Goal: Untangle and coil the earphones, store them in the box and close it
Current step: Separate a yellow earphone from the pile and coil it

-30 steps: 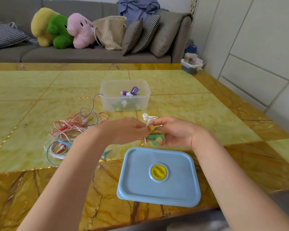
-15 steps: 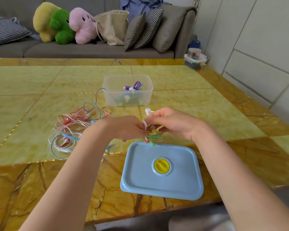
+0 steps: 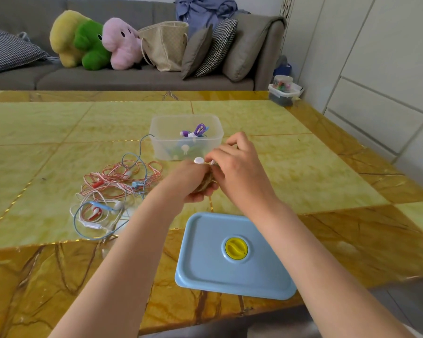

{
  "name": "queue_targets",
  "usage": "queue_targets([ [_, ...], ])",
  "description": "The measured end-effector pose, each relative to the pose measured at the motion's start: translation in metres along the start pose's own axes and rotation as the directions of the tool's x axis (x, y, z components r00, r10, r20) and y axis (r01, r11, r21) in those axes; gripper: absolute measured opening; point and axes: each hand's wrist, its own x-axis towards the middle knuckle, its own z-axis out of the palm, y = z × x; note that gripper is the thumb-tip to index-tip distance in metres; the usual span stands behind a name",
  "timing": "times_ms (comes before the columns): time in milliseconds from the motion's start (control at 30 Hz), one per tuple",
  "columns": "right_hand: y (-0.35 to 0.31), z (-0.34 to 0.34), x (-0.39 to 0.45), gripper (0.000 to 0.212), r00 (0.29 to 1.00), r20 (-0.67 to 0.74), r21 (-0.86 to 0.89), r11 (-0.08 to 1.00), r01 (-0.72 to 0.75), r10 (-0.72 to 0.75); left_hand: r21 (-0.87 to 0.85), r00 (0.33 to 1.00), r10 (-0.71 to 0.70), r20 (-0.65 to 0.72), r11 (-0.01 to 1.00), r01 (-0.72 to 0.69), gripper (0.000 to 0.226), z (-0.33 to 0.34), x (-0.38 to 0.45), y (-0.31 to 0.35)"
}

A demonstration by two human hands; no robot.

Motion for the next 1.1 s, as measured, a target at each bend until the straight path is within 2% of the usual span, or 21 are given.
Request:
queue_targets([
  [100,0.001,-0.001,0.001,0.013,0.997,-0.072,-0.047,0.999,0.012,-0.016,-0.222,1.000,-0.024,0.009,0.975,0.025,0.026,0.001,-0.001,-0.002],
  [233,-0.004,-0.004,0.004,0.014,0.994,-0.104,0.126,0.992,0.023,-0.010,-0.429,0.998,-0.051,0.037,0.901,0.062,0.021,0.002,-0.001,-0.001],
  [400,-0.007,-0.010,0.006,0.009,0.991,-0.106,0.194,0.979,-0.062,0.084,-0.623,0.998,-0.046,0.039,0.780,0.060,0.018,-0.002,-0.002,0.001],
  [567,-0.006,-0.014,0.011,0.008,0.943,0.021,0.461,0.833,-0.305,0.333,-0.613,0.998,-0.063,0.020,0.788,0.063,0.020,-0.004,0.002,-0.001],
  [700,-0.007,-0.014,0.012,0.012,0.910,0.107,0.464,0.789,-0.402,0.401,-0.640,0.995,-0.100,-0.008,0.765,0.071,0.019,0.002,0.004,-0.002],
  [867,-0.003,-0.015,0.012,0.011,0.909,0.113,0.420,0.810,-0.410,0.401,-0.668,0.993,-0.106,-0.051,0.743,0.045,0.013,0.007,0.006,-0.001],
  [967,0.002,-0.016,0.012,0.006,0.853,0.196,0.480,0.711,-0.514,0.484,-0.646,0.991,-0.101,-0.084,0.763,0.023,0.010,0.007,0.007,-0.003],
  [1100,0.009,-0.013,0.011,0.024,0.749,0.285,0.549,0.539,-0.639,0.598,-0.590,0.988,-0.087,-0.127,0.807,-0.005,0.012,0.011,0.006,-0.005],
])
